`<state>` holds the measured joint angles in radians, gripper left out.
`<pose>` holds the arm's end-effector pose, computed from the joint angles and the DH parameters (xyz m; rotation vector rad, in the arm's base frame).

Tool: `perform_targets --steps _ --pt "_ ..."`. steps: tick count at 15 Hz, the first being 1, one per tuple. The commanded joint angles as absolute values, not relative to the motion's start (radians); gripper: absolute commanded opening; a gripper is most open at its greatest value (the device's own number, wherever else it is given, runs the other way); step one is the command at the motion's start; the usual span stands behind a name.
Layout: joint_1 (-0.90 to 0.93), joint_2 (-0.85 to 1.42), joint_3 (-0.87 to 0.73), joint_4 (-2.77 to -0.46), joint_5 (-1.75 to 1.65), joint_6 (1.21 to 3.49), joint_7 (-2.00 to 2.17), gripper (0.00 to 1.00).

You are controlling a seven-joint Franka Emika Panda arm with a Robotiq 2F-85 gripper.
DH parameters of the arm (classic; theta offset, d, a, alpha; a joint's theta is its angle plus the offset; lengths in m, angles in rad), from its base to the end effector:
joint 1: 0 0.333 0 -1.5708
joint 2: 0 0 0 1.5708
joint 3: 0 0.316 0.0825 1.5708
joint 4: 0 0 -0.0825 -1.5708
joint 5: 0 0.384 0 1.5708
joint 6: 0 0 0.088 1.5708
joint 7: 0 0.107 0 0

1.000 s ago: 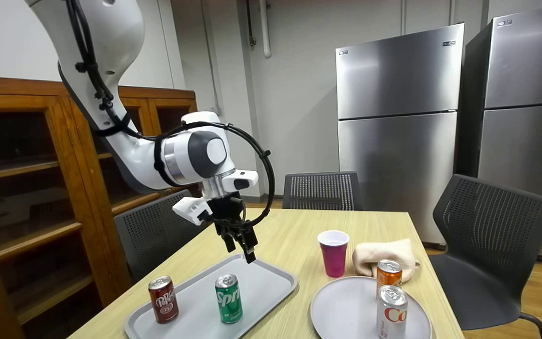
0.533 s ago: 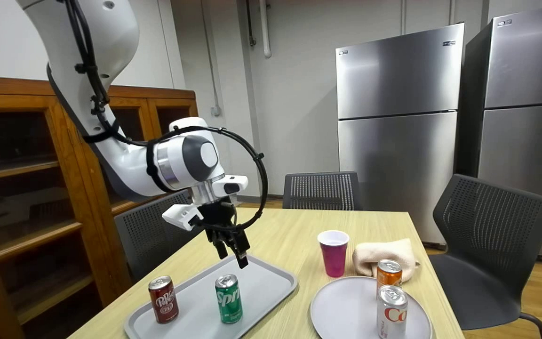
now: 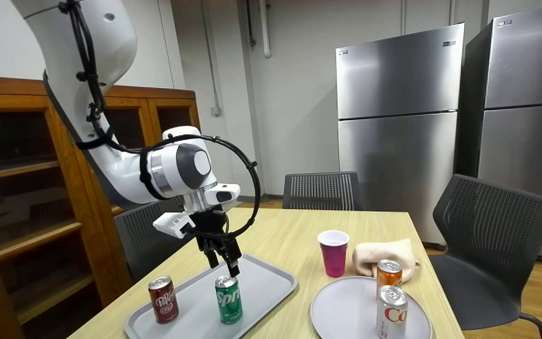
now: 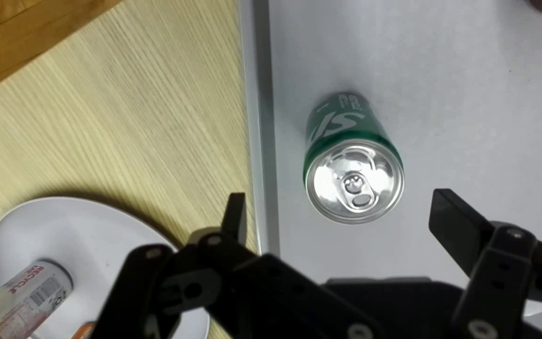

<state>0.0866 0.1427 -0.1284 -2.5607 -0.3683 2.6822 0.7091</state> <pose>0.4482 -0.0090 0.2119 2.9020 -0.6141 0.0545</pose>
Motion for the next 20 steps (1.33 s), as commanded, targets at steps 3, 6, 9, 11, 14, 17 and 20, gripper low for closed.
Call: perform_targets --steps 3,6,9,11,14,17,20 --pt "0.102 0.191 -0.123 -2.533 -0.374 2.667 0.746 1.00" --pt "0.109 0.223 -0.126 -2.510 -0.364 2.666 0.737 1.00" --pt "0.115 0.253 -0.130 -2.483 -0.355 2.663 0.730 1.00" --pt "0.119 0.275 -0.134 -2.463 -0.348 2.662 0.726 1.00" --pt "0.127 0.304 -0.139 -2.435 -0.338 2.660 0.723 1.00" --pt "0.135 0.326 -0.144 -2.416 -0.328 2.655 0.720 1.00" --pt "0.141 0.341 -0.151 -2.407 -0.320 2.653 0.718 1.00"
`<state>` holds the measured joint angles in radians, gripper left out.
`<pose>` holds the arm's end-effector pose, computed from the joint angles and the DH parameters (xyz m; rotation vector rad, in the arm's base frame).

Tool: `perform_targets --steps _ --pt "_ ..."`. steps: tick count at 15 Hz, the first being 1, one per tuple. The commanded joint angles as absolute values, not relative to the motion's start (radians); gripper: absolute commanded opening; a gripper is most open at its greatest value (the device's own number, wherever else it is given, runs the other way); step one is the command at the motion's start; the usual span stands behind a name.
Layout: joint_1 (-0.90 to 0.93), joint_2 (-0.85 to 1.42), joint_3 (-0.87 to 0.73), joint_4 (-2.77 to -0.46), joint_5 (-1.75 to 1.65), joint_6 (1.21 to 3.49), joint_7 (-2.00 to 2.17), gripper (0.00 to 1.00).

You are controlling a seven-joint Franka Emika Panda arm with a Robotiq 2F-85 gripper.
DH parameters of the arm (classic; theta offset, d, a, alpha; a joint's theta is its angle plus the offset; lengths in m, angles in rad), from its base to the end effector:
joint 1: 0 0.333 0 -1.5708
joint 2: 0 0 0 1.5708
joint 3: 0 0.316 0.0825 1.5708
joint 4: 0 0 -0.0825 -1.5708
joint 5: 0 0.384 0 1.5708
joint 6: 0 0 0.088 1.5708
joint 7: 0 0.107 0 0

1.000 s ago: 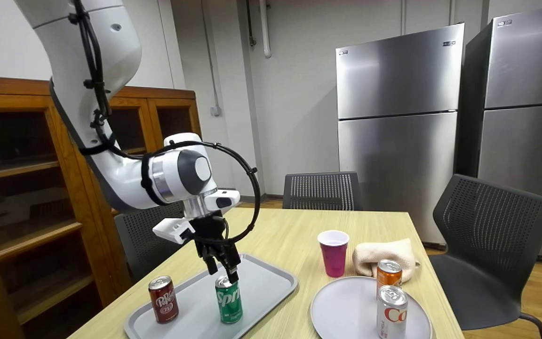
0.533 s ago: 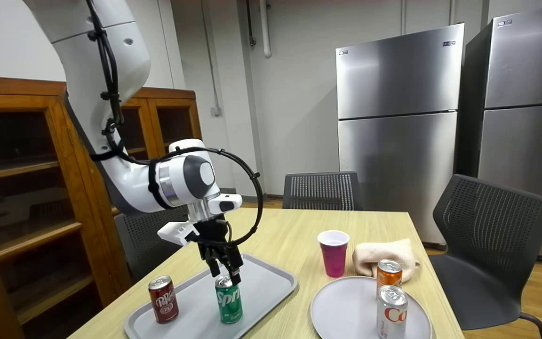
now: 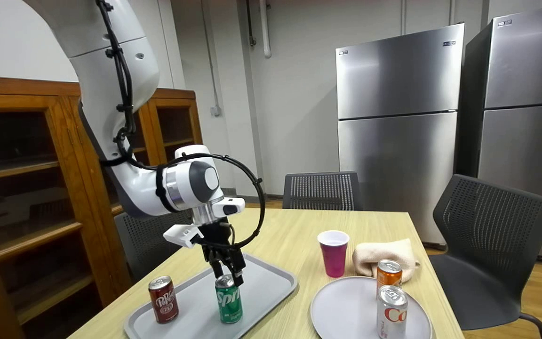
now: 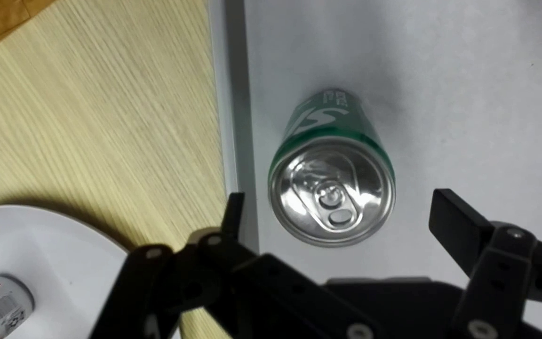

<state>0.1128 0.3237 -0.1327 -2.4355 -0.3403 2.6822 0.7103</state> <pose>0.4768 -0.0027 0.1677 2.8820 -0.6042 -0.0198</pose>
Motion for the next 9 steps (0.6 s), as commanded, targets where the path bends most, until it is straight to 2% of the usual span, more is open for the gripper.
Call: perform_targets --steps 1,4,5,6,9 --pt "0.143 0.344 -0.153 -2.405 -0.318 2.653 0.717 1.00" --pt "0.149 0.350 -0.160 -2.402 -0.313 2.653 0.715 1.00" --pt "0.150 0.352 -0.161 -2.401 -0.312 2.654 0.715 0.75" --pt "0.151 0.352 -0.162 -2.402 -0.311 2.654 0.714 0.74" --pt "0.155 0.351 -0.167 -2.402 -0.311 2.652 0.714 0.49"
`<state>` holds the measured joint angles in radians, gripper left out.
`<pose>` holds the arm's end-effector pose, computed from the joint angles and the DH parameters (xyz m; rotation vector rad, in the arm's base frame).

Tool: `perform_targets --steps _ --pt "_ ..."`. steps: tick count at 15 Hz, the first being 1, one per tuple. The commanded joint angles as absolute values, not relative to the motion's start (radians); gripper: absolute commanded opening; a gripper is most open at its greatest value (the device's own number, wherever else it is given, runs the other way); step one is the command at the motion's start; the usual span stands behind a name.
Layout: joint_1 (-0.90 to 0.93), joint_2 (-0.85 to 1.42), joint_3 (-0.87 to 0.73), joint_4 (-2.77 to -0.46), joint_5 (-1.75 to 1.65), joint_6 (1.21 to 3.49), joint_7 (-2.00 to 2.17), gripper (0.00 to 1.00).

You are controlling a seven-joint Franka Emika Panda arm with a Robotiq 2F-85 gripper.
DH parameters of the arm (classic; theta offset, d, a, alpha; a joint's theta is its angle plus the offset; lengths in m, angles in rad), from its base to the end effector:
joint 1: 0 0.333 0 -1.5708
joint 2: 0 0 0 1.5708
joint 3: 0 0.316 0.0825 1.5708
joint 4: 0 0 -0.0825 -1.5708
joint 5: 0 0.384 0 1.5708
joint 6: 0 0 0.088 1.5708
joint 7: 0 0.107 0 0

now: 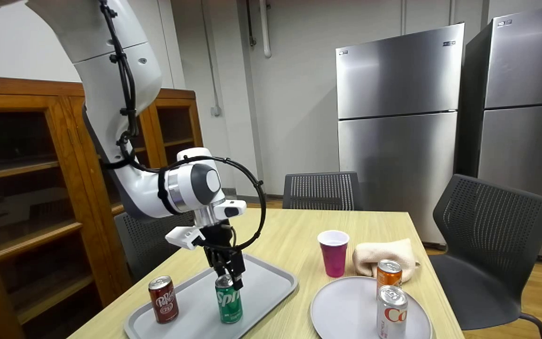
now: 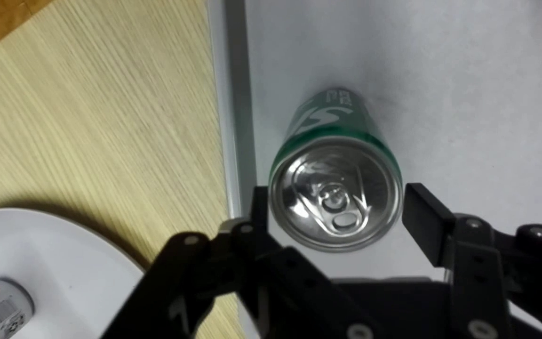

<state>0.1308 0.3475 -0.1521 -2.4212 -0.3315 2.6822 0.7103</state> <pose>0.4794 -0.0045 0.1611 2.8722 -0.6130 -0.0307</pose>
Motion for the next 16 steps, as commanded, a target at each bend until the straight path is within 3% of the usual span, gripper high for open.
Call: perform_targets --steps 1,2,16 --pt "0.156 0.347 -0.169 -2.403 -0.312 2.650 0.713 0.42" --pt "0.156 0.341 -0.170 -2.404 -0.313 2.649 0.712 0.38" --pt "0.100 0.268 -0.176 -2.401 -0.281 2.657 0.647 0.38"
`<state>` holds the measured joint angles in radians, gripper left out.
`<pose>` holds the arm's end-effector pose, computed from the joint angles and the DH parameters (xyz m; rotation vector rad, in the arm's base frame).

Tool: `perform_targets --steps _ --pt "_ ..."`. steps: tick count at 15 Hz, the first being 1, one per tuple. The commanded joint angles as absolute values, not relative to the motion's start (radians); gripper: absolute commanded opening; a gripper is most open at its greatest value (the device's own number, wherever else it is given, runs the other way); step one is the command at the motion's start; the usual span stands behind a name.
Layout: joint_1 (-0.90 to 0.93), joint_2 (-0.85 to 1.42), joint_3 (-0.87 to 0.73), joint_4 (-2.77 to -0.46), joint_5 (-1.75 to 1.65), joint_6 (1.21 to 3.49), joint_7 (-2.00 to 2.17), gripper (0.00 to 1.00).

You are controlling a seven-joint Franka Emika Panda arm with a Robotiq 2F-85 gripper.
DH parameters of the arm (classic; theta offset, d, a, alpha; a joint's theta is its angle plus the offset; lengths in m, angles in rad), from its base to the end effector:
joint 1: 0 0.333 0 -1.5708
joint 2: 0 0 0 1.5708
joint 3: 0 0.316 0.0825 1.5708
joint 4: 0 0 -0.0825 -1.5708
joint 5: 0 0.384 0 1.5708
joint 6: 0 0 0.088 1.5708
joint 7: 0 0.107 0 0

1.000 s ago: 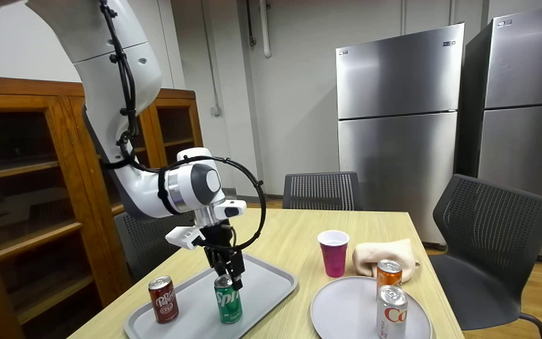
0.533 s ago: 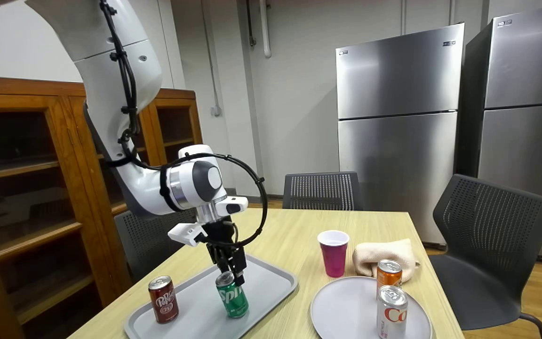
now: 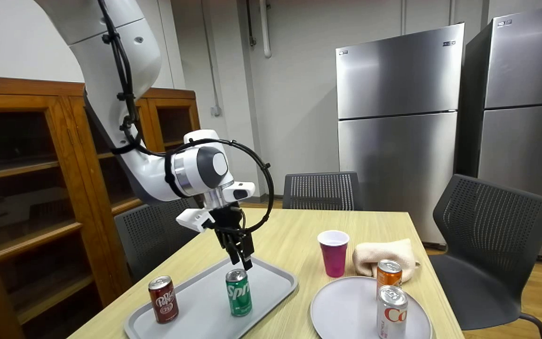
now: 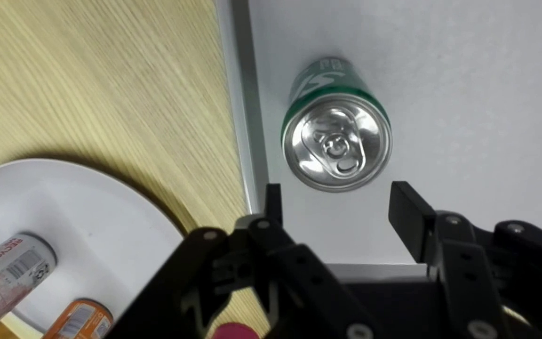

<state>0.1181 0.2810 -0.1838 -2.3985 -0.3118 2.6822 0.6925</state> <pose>0.4988 -0.0263 0.2013 2.8790 -0.6909 0.0875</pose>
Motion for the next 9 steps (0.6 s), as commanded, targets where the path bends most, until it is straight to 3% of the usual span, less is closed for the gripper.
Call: perform_targets --steps 1,2,3,6,9 --pt "0.098 0.272 -0.176 -2.401 -0.276 2.654 0.637 0.38" --pt "0.096 0.276 -0.175 -2.399 -0.271 2.650 0.630 0.38" --pt "0.096 0.279 -0.175 -2.396 -0.270 2.646 0.626 0.88" --pt "0.099 0.285 -0.176 -2.393 -0.267 2.639 0.620 0.99" --pt "0.104 0.289 -0.177 -2.390 -0.269 2.632 0.626 1.00"
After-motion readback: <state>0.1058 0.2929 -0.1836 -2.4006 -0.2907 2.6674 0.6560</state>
